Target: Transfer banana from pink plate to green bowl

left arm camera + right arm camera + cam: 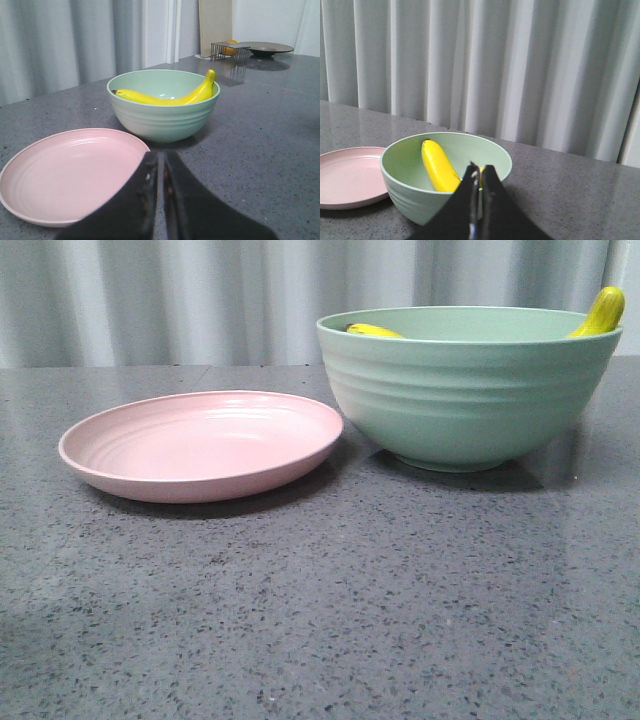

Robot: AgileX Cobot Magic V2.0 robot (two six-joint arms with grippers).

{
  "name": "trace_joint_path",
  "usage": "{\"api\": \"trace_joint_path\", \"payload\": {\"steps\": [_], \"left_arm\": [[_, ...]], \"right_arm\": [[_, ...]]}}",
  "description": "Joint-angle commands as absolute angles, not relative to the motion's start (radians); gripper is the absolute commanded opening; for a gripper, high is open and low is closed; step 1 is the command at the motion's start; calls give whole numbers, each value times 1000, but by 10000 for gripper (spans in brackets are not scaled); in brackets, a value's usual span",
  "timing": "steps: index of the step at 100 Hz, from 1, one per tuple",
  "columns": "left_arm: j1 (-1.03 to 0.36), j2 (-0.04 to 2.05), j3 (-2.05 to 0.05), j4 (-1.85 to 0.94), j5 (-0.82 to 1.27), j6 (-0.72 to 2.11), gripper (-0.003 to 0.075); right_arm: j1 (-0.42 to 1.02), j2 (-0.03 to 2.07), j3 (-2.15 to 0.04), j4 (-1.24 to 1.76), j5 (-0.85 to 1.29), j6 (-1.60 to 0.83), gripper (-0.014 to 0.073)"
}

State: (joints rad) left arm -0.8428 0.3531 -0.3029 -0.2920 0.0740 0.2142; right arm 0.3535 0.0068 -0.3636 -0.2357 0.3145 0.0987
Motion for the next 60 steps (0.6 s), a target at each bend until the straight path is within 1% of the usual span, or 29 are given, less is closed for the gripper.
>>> {"api": "trace_joint_path", "payload": {"steps": [1, 35, 49, 60], "left_arm": [[-850, 357, -330, -302, -8, 204, -19], [-844, 357, -312, -295, -17, 204, -19], [-766, 349, -252, -207, -67, 204, -19], [-661, 349, -204, -92, -94, 204, -19]], "right_arm": [[348, 19, -385, -254, 242, 97, -80], [348, 19, -385, -254, 242, 97, -79], [348, 19, -385, -254, 242, 97, -80], [348, 19, -385, -254, 242, 97, -79]]}}
